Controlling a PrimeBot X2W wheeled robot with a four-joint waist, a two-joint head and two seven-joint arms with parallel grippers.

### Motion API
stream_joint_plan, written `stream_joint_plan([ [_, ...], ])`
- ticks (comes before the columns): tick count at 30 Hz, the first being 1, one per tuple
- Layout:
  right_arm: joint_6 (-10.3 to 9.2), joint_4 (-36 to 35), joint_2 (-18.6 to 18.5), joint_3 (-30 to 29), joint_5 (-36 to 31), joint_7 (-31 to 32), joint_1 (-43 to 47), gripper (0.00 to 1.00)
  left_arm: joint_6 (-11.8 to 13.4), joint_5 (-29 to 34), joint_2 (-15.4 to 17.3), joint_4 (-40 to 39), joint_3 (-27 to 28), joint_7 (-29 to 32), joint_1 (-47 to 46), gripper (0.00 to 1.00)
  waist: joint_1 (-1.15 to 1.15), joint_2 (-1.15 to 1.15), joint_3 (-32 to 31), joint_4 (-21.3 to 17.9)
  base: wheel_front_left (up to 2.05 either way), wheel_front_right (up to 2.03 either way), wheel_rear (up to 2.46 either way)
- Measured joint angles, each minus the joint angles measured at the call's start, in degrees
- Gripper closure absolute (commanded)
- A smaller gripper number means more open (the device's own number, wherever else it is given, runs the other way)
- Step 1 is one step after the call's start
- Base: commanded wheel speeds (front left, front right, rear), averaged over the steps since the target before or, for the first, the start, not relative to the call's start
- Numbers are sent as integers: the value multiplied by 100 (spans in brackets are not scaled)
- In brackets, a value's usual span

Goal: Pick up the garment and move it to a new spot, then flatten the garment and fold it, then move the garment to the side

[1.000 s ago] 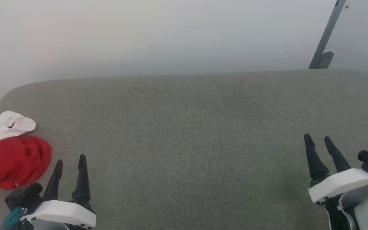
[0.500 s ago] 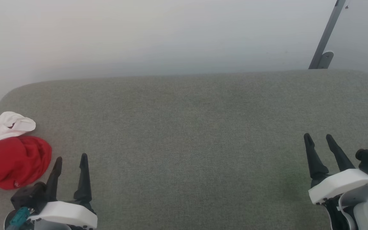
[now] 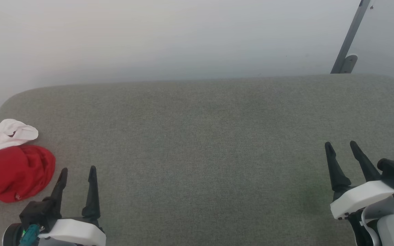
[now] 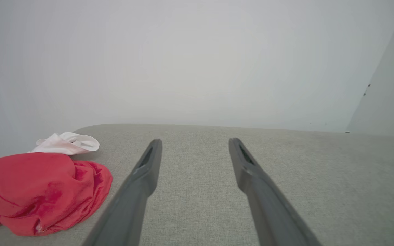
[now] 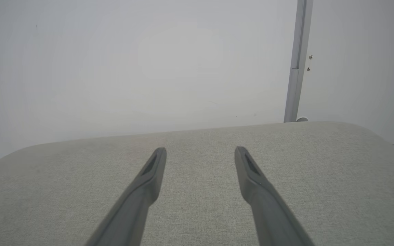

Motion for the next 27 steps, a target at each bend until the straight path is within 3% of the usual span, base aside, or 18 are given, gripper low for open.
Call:
stream_joint_plan([
  [9, 0, -2, -19, 14, -238, -59, -15, 0, 11, 287, 23, -43, -22, -76, 18, 0, 0, 0, -1, 8, 0, 0, 0],
  [27, 0, 0, -1, 67, -219, -83, -15, 0, 56, 97, -43, 7, 47, -75, -7, 0, 0, 0, -18, 130, 0, 0, 0],
])
